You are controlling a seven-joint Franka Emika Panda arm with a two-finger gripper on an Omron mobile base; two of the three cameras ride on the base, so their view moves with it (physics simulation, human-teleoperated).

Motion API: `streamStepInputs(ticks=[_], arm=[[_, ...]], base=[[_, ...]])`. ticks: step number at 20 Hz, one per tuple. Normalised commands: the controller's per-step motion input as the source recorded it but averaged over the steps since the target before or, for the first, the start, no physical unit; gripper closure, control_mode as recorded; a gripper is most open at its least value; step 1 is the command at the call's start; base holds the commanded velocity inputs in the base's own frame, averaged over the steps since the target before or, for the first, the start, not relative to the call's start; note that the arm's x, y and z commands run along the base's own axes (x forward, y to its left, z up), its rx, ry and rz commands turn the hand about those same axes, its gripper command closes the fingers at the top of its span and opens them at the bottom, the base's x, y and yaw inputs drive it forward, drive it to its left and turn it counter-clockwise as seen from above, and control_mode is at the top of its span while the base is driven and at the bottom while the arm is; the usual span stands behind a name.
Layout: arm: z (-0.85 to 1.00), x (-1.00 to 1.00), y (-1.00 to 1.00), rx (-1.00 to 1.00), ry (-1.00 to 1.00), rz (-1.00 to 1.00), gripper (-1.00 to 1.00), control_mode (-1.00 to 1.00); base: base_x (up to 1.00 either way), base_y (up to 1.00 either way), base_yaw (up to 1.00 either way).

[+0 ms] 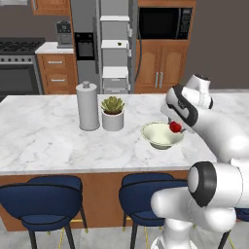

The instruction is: Retrieve the apple and kiwi from the fridge and place them into the bowl on the dining table.

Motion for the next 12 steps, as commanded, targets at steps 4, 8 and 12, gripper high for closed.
streamStepInputs(ticks=[4, 8, 12], arm=[[-0.45, 0.47, 0.00, 0.00, 0.02, 0.00, 1.00, -1.00], [-0.46, 0.44, 0.00, 0.00, 0.02, 0.00, 1.00, -1.00], [-0.43, 0.39, 0.00, 0.00, 0.03, 0.00, 1.00, -1.00]], base=[[0.00, 0.00, 0.00], [0.00, 0.00, 0.00], [0.00, 0.00, 0.00]])
